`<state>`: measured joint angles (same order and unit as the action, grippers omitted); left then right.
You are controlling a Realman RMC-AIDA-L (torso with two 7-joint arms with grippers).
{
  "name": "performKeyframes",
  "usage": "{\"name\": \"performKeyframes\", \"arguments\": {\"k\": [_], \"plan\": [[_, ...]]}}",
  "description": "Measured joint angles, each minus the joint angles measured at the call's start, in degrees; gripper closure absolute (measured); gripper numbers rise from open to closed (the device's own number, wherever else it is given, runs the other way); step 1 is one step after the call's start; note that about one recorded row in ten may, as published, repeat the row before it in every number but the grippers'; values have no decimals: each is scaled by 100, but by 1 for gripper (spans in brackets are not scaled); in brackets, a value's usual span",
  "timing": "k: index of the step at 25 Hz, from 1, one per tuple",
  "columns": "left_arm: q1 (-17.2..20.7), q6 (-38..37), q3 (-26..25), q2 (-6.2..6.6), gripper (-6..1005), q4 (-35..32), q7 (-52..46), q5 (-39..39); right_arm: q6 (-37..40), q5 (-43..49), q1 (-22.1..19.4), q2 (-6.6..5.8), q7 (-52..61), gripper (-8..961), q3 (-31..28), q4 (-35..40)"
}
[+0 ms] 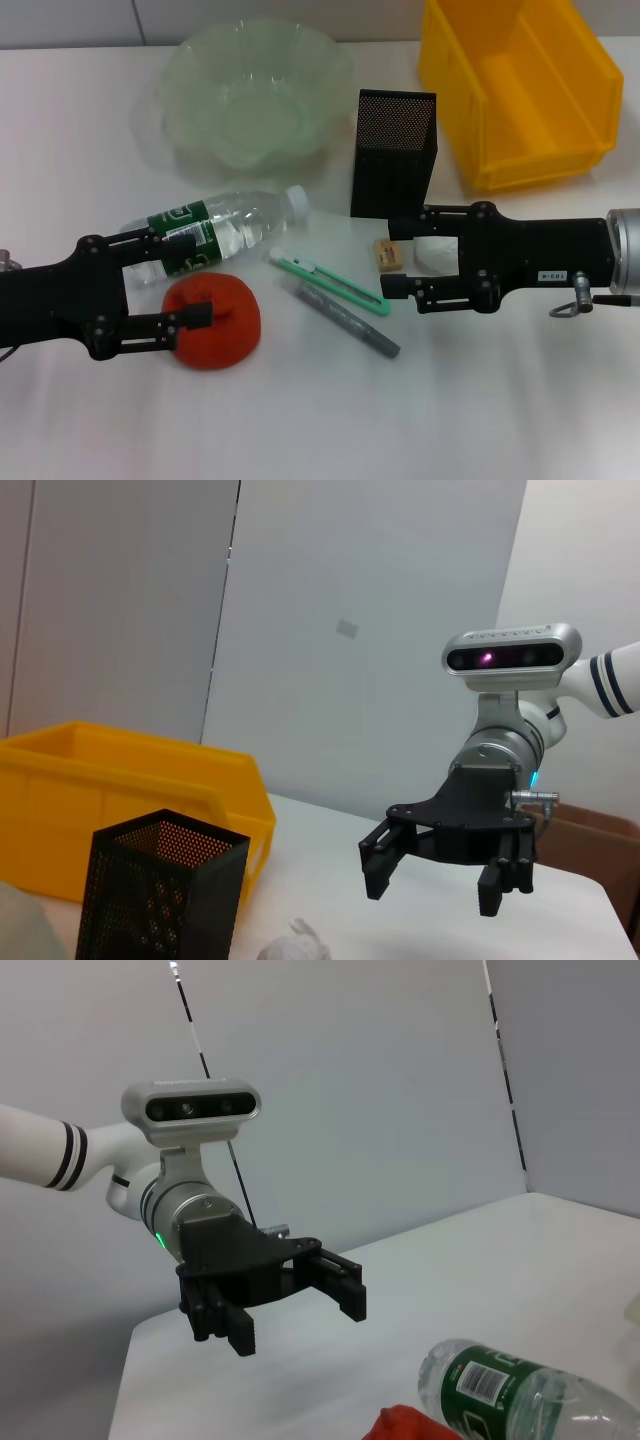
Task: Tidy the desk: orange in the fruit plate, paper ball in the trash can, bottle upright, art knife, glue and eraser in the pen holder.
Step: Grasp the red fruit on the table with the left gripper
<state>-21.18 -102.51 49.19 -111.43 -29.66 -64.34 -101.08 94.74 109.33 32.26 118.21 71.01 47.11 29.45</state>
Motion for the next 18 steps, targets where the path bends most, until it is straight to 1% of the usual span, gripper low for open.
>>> {"name": "performKeyframes", "arguments": {"k": [18], "plan": [[-53, -51, -27, -18, 201, -66, -25, -163, 3, 80, -45, 0, 0, 202, 0, 18]]}}
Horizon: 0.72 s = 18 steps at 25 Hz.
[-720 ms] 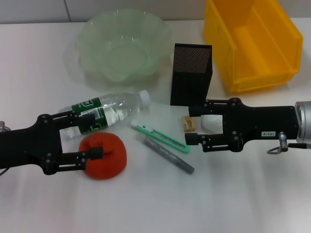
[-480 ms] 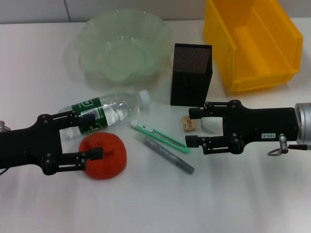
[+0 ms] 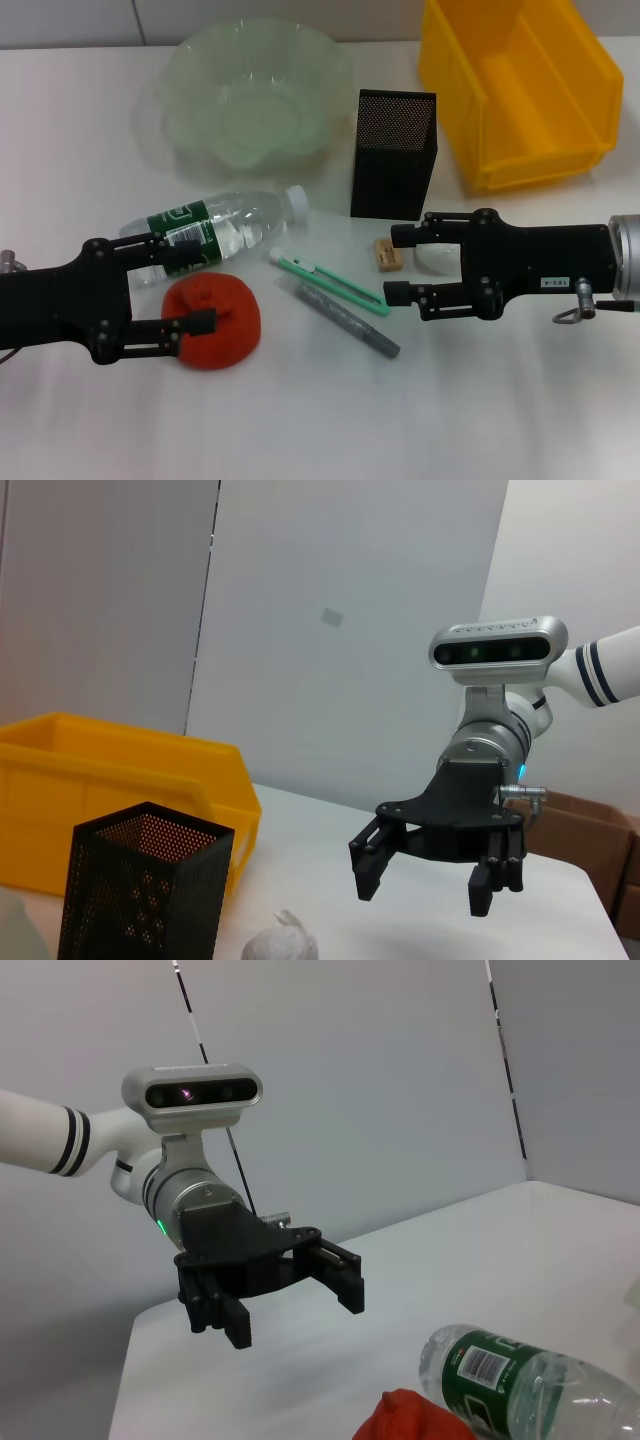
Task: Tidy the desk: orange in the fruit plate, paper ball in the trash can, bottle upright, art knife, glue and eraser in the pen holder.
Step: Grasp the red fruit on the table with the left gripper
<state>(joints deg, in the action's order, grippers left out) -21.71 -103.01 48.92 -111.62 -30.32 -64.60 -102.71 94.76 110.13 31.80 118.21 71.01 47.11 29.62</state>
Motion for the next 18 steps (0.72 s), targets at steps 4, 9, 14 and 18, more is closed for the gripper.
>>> {"name": "performKeyframes", "arguments": {"k": [4, 9, 14, 18], "plan": [[-6, -19, -6, 0, 202, -2, 0, -4, 11, 0, -1, 0, 0, 202, 0, 0], [-15, -29, 23, -14, 203, -100, -10, -4, 23, 0, -4, 0, 0, 201, 0, -1], [-18, -29, 30, -20, 204, -159, -63, -4, 25, 0, -7, 0, 0, 201, 0, -10], [-4, -27, 30, 23, 204, -197, -70, -5, 21, 0, -8, 0, 1, 201, 0, -18]]}}
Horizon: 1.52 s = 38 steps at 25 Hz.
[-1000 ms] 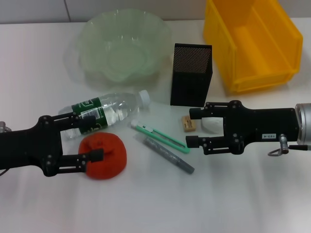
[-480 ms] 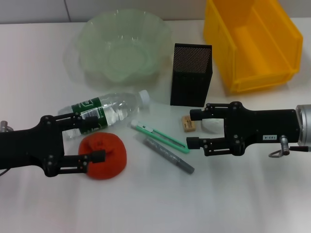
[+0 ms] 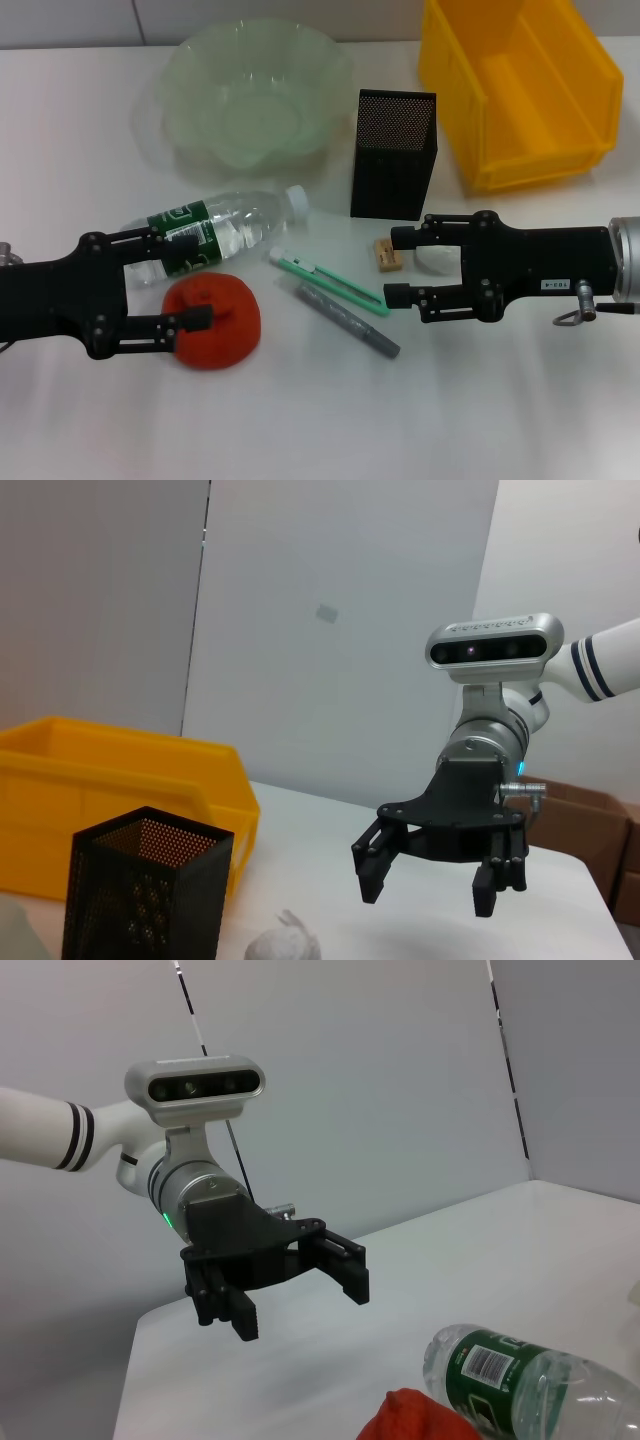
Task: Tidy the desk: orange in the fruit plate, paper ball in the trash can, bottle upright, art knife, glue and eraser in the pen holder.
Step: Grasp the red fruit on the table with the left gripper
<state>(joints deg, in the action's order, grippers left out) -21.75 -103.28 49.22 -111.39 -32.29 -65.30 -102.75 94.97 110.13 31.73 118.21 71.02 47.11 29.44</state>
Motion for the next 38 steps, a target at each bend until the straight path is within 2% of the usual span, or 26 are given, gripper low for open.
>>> {"name": "performKeyframes", "arguments": {"k": [7, 17, 30, 38], "plan": [[3, 68, -62, 15, 206, -210, -212, -247, 5, 0, -23, -2, 15, 201, 0, 10], [-124, 467, -71, -49, 208, -558, -743, -743, 10, 37, -51, 0, -4, 202, 0, 24], [-349, 1219, -19, -190, 210, -645, -876, -1490, -29, 58, -36, -5, -2, 201, -1, 26], [-446, 1300, -47, -277, 211, -647, -893, -1802, -40, 62, -34, 0, 1, 201, 0, 27]]}}
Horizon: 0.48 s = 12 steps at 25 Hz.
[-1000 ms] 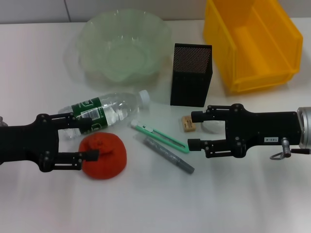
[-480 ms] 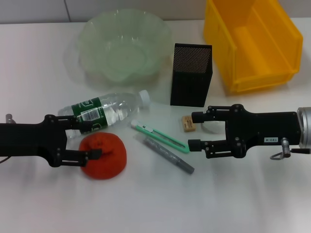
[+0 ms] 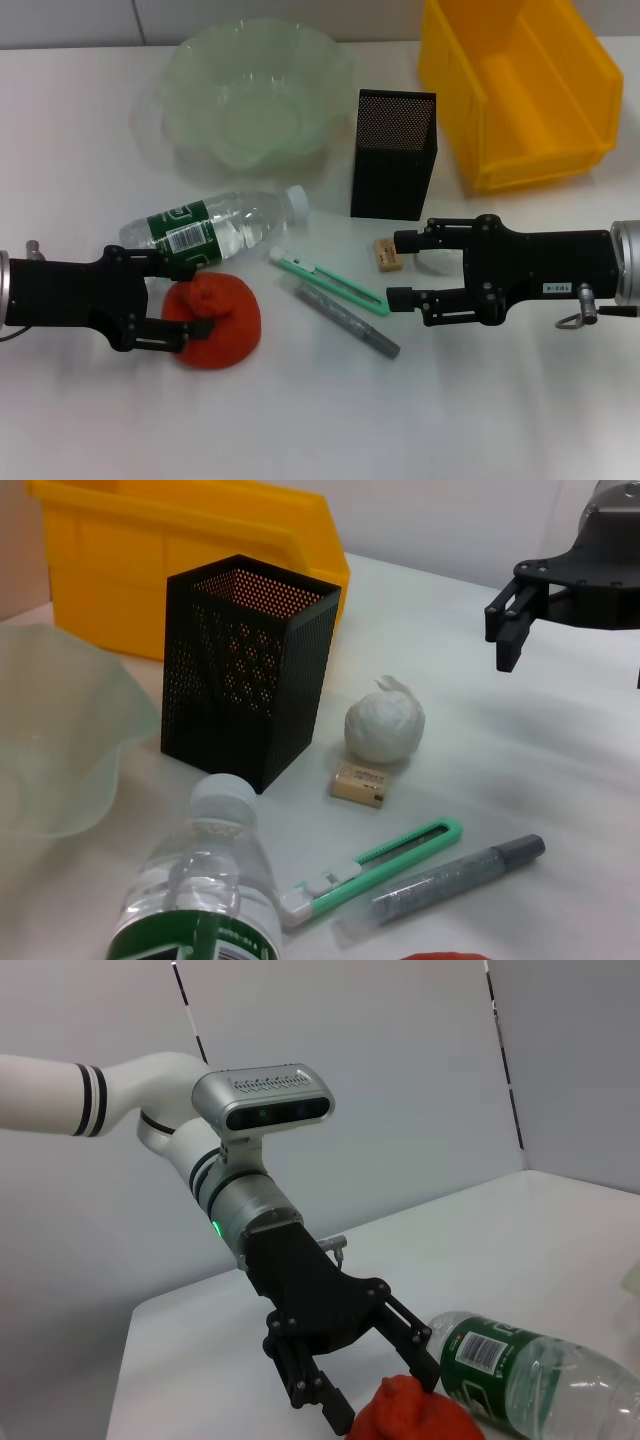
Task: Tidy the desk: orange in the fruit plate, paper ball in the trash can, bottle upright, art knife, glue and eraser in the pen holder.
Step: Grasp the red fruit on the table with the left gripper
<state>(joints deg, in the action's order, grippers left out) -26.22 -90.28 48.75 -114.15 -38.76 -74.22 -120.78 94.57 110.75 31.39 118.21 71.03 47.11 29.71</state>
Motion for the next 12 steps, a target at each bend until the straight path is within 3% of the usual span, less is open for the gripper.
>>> {"name": "performKeyframes", "arguments": {"k": [12], "plan": [[-14, -5, 5, -30, 213, -47, -5, -8, -1, 0, -10, -7, 7, 201, 0, 0]]}}
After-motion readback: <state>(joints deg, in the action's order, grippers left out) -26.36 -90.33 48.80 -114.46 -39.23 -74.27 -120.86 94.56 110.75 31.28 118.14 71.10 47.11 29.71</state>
